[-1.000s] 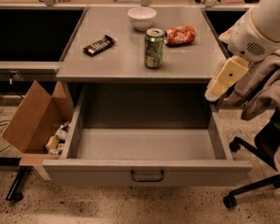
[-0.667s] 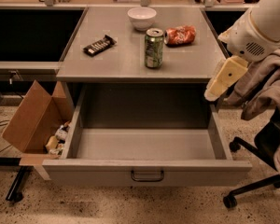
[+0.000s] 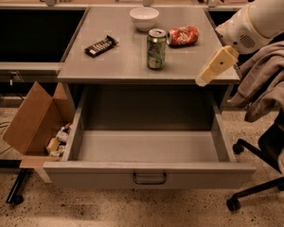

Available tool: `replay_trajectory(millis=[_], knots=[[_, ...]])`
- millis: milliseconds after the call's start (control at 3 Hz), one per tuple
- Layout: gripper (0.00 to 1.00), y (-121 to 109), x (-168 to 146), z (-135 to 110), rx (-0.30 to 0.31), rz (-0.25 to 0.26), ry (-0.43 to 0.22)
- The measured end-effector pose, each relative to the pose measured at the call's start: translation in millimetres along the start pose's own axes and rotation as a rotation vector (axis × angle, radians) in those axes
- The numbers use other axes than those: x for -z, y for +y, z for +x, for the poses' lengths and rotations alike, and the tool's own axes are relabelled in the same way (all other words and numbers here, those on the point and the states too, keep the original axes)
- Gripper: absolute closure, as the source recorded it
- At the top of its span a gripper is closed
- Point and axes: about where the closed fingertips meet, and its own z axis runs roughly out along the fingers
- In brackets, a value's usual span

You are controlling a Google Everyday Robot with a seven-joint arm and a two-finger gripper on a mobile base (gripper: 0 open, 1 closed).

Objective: Place green can into top drawer

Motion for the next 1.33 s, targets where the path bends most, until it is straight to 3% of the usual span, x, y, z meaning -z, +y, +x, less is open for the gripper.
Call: replay_trajectory(millis=[667, 1333], knots=[[0.0, -38, -65, -26, -0.099, -0.062, -0.207], [0.0, -39, -69, -27, -0.108, -0.064, -0.218]])
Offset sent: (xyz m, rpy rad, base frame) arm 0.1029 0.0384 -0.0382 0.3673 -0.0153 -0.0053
